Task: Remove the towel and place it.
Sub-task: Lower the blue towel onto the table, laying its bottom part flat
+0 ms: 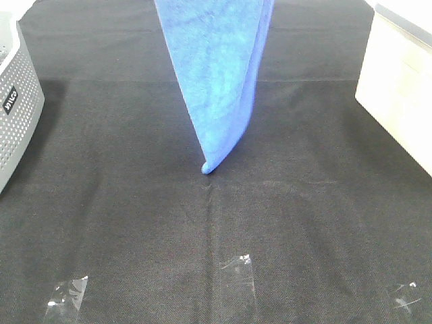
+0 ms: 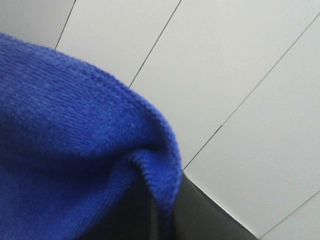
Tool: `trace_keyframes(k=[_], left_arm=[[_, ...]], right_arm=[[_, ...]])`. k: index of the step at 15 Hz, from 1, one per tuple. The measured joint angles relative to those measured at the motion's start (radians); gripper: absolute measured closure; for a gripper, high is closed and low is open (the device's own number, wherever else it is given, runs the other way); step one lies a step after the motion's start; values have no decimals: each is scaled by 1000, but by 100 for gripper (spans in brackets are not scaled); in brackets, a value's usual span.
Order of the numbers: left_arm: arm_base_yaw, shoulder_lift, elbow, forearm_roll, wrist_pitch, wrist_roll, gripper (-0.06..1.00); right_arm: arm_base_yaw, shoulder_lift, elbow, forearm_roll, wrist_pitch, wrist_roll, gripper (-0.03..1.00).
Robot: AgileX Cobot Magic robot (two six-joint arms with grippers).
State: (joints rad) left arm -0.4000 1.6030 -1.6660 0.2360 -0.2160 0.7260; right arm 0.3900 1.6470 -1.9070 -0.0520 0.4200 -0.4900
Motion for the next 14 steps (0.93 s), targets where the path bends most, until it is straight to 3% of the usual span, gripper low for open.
trace_keyframes(k=[3, 8, 14], left_arm=[[90, 68, 0, -112, -159, -1, 94], [133, 111, 0, -134, -229, -1, 94], [188, 232, -26, -146, -414, -1, 94]], right_arm=[[0, 90, -28, -25, -136, 0, 96], [0, 145, -59, -32, -227, 0, 96], [-45, 252, -135, -53, -338, 0, 96]])
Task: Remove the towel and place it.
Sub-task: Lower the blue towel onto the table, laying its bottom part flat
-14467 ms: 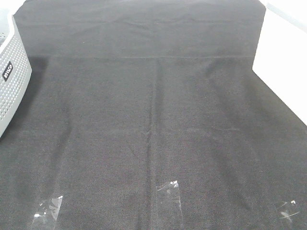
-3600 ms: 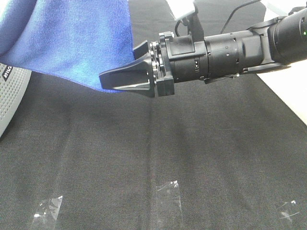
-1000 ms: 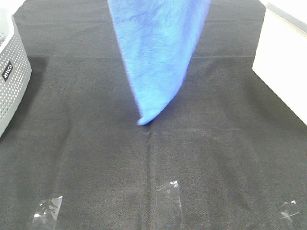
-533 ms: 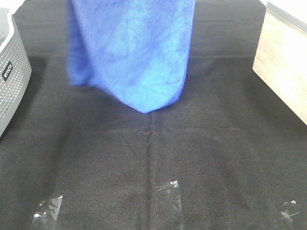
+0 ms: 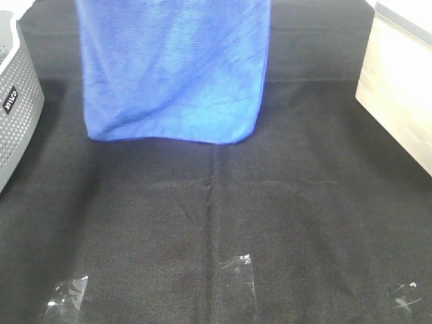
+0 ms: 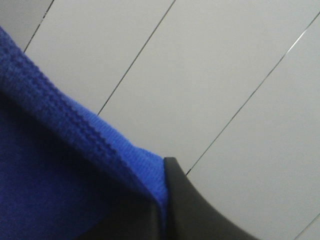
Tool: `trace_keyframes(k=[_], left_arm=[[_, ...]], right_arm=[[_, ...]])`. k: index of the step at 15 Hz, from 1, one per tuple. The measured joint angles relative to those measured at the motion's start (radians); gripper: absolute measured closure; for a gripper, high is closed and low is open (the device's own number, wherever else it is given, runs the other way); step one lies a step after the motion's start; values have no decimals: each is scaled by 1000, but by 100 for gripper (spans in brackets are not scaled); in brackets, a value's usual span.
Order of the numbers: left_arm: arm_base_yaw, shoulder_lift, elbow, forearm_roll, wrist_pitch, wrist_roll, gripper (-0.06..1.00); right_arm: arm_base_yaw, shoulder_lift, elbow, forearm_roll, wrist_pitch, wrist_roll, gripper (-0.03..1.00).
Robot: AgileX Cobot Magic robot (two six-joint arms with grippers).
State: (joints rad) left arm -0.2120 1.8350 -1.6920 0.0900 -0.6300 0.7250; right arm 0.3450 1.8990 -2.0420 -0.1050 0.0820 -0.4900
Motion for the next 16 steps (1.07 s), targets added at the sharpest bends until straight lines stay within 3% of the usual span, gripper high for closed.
trace_keyframes(k=[5, 9, 16], left_arm=[[0, 218, -334, -14, 12, 0, 94], [10, 383, -642, -15, 139, 1, 94], [27, 448, -694, -11, 208, -10, 94]], right_arm=[[-3, 108, -104, 0, -97, 0, 96], [-30, 184, -180, 43, -178, 0, 96], [-53, 209, -188, 63, -178, 36, 96]])
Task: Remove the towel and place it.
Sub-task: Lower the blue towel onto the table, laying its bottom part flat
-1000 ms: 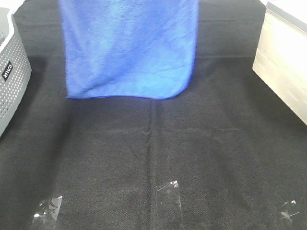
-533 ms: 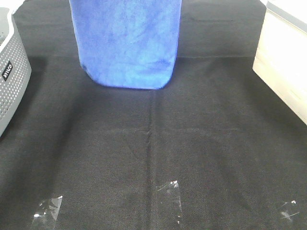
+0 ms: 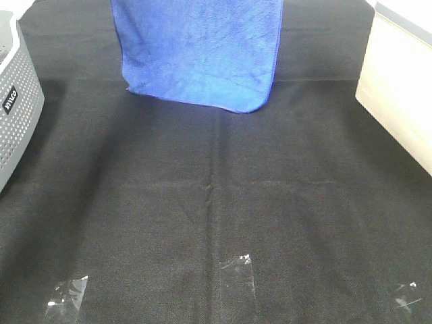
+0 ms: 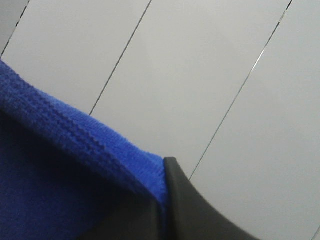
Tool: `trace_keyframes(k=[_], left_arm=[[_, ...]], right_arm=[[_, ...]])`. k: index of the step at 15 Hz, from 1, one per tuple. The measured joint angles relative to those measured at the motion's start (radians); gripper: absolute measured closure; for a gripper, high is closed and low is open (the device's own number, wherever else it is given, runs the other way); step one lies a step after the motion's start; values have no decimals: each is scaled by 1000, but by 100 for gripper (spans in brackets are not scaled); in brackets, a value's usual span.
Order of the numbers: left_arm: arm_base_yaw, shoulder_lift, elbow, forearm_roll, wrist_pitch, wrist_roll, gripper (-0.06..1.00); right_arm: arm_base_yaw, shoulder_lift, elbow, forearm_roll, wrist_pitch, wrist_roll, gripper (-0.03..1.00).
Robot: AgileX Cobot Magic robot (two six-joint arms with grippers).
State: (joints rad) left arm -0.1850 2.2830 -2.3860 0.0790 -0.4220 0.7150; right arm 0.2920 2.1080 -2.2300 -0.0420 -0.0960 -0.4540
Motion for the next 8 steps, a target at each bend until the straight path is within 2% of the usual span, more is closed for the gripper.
trace_keyframes(k=[8], left_arm=[[0, 0, 0, 7, 41, -17, 94]], right_arm=[[0, -3, 0, 10, 96, 26, 96]])
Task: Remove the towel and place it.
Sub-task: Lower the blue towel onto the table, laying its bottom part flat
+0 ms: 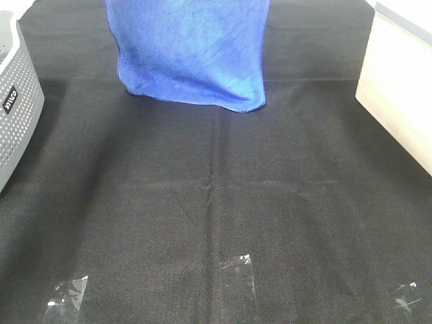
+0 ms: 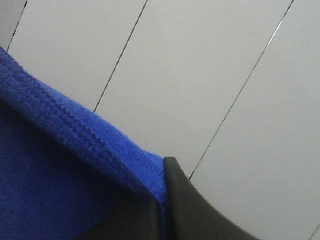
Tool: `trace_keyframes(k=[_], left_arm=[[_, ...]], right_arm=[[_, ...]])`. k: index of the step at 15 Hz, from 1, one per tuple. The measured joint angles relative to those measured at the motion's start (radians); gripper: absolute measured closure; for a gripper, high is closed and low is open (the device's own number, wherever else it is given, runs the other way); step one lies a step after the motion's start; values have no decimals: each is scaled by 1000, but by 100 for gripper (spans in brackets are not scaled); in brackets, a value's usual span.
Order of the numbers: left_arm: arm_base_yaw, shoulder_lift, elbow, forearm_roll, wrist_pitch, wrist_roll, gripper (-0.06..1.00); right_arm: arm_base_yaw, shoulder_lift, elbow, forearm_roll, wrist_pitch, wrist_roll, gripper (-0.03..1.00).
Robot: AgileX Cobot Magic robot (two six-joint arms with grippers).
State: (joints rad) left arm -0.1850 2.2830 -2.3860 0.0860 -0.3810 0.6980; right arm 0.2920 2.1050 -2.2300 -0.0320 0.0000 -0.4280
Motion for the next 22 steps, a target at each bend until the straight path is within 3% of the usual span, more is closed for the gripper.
trace_keyframes(k=[4, 12, 17, 18, 21, 22], left_arm=[[0, -24, 0, 8, 114, -23, 94], [-3, -86, 0, 8, 152, -25, 94], [-20, -139, 0, -52, 527, -48, 94], [-20, -139, 0, -52, 527, -48, 94], [-22, -232, -1, -106, 837, -51, 94], [-23, -280, -1, -128, 1007, -51, 94]], right_arm=[[1, -33, 0, 25, 45, 15, 96], [1, -81, 0, 39, 29, 25, 96], [2, -130, 0, 143, 309, 26, 96], [2, -130, 0, 143, 309, 26, 96], [2, -180, 0, 193, 500, 27, 96], [2, -201, 0, 210, 581, 40, 96]])
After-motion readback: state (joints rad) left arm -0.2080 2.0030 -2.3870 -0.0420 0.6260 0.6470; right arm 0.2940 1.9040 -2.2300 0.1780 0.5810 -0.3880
